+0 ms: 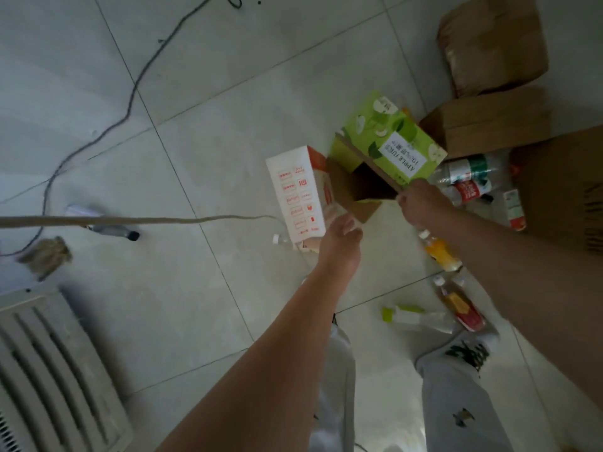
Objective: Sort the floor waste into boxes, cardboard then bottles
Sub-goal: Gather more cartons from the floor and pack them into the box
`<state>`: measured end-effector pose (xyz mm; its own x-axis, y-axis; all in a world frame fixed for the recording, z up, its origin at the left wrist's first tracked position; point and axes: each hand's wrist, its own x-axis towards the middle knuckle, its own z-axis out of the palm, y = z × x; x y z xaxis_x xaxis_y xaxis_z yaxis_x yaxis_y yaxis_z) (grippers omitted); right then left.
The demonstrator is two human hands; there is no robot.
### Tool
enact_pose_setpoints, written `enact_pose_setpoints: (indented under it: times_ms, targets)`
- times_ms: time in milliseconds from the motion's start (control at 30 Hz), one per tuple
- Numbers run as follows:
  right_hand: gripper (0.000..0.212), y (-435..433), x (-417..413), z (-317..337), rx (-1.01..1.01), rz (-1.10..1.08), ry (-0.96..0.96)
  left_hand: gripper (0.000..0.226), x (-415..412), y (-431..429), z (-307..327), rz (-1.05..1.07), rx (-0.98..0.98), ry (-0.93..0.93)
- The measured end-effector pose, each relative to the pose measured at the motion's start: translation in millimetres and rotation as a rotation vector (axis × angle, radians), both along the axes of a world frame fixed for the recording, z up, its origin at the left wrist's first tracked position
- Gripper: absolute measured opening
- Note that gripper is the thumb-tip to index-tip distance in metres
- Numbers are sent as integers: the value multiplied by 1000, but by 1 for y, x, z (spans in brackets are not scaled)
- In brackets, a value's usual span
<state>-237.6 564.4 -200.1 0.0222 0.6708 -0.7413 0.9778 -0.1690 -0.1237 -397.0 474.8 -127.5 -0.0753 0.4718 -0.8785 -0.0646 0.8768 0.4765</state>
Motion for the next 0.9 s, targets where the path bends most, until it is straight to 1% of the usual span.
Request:
enact_pose_setpoints:
  times_ms: [33, 100, 167, 233, 367, 500, 567, 633, 733, 767, 800, 833, 867, 900]
  targets:
    - [43, 1, 3, 0, -26, -4, 27, 47, 1, 2, 2, -2, -9, -3]
    - [34, 0, 10, -6, -14, -11, 86, 47, 1, 4, 3, -9, -13, 10]
    - [27, 3, 18, -8, 84, -38, 87, 46, 1, 3, 1, -13, -17, 29]
    - [27, 7, 28, -4, 222, -61, 96, 45, -1, 0, -2, 17, -16, 51]
    - [25, 11, 56, 23, 414, -125, 154, 48, 8, -13, -6, 63, -39, 94]
    - [25, 9, 88, 77, 557, -149, 169, 43, 45, -32, 5, 89, -38, 60]
    - [25, 2, 107, 113, 594, -178, 181, 46, 67, -44, 16, 107, -31, 71]
    - [25, -11, 129, 149, 620, -201, 189, 56, 86, -55, 27, 150, -25, 158]
    - [24, -41, 162, 208, 676, -275, 232, 80, 105, -61, 45, 136, -81, 258]
    - [24, -50, 173, 227, 694, -320, 258, 88, 110, -61, 51, 138, -122, 240]
    - [24, -60, 183, 245, 702, -373, 294, 95, 113, -62, 55, 173, -173, 163]
    - [24, -69, 192, 263, 702, -438, 341, 99, 117, -61, 59, 188, -202, 45]
    - [25, -77, 200, 278, 696, -510, 390, 93, 123, -59, 66, 206, -195, -64]
    - [26, -85, 208, 290, 703, -573, 426, 80, 129, -57, 73, 214, -180, -128]
